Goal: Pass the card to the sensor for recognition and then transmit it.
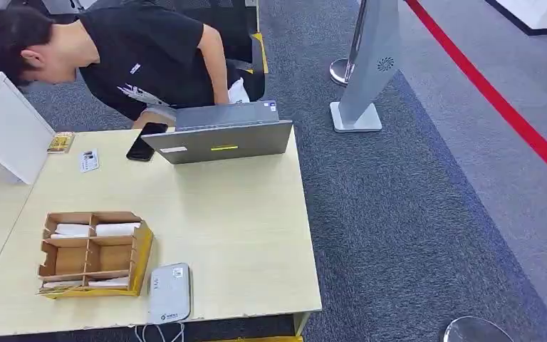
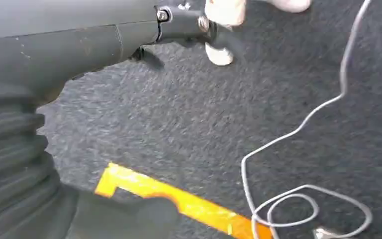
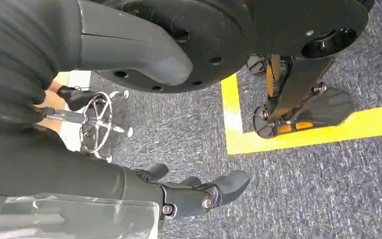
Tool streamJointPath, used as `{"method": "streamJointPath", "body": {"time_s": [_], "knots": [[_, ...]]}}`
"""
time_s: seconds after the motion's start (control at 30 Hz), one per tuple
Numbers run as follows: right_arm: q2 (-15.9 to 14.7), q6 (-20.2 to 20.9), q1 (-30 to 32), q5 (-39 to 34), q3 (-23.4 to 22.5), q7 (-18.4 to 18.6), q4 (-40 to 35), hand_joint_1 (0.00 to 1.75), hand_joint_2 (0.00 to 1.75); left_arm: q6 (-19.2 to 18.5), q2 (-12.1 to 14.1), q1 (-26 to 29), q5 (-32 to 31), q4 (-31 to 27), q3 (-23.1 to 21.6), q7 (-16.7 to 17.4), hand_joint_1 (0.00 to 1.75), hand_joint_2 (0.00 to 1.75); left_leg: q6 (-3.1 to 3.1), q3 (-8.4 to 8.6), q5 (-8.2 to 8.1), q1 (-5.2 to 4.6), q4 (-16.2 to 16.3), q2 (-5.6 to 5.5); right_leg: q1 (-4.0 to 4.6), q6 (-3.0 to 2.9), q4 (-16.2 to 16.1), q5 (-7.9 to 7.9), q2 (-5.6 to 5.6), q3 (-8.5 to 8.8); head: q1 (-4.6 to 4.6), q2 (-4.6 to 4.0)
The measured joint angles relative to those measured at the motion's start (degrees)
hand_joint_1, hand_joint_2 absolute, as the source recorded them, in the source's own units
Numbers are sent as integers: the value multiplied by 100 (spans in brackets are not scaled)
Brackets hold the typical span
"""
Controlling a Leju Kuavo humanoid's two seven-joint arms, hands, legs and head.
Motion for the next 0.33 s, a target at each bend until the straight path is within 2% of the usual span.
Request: {"method": "streamJointPath", "body": {"time_s": [0.2,0.33], "knots": [[0,306,-22,11,-7,-57,-7,175,175,-98,-107,-7,-754,177,-357,1113,175,175,0,0,0,-1,0,0,-1,0,0,0,2,1,0,0],[0,443,-49,63,-15,63,-9,175,175,-491,-292,-7,-1178,278,-634,2031,175,175,0,0,0,-1,1,0,0,1,-1,1,2,1,0,0]]}}
